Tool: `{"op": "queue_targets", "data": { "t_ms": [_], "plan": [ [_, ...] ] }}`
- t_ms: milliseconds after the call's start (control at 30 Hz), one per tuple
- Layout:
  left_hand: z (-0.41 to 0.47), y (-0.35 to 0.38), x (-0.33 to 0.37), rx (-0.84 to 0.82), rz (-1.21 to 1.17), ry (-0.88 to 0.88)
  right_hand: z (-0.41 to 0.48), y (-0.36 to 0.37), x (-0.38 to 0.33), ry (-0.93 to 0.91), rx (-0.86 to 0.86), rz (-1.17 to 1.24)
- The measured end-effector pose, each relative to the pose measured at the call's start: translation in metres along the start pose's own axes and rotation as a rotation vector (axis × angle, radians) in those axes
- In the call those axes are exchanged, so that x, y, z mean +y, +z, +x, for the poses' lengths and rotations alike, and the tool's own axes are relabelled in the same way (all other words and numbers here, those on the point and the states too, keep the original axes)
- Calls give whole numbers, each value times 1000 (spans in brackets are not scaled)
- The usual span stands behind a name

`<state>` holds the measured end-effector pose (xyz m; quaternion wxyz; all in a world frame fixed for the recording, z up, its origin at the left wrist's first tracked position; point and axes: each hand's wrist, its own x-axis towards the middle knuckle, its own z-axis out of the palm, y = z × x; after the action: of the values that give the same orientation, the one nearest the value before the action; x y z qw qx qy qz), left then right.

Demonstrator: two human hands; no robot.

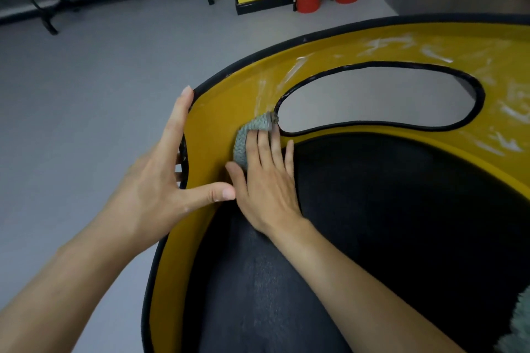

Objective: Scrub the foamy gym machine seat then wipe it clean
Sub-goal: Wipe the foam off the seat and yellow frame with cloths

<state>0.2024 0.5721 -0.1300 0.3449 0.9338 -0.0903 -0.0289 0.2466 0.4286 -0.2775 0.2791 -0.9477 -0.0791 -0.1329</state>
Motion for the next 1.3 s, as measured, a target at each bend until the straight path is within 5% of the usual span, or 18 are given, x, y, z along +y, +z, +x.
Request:
{"op": "queue_targets", "data": {
  "t_ms": [233,467,733,1000,1300],
  "plan": [
    [0,2,-2,8,31,16,45,-49,-15,-1,244,84],
    [1,4,-3,14,14,9,-4,-4,14,-36,0,-93],
    [-2,3,-4,6,30,0,45,-53,0,20,251,-56],
    [-2,2,-5,3,7,30,-7,3,19,-11,-5,-191],
    [-5,2,-6,-8,7,24,36,-43,-1,42,189,-118]
  ]
}}
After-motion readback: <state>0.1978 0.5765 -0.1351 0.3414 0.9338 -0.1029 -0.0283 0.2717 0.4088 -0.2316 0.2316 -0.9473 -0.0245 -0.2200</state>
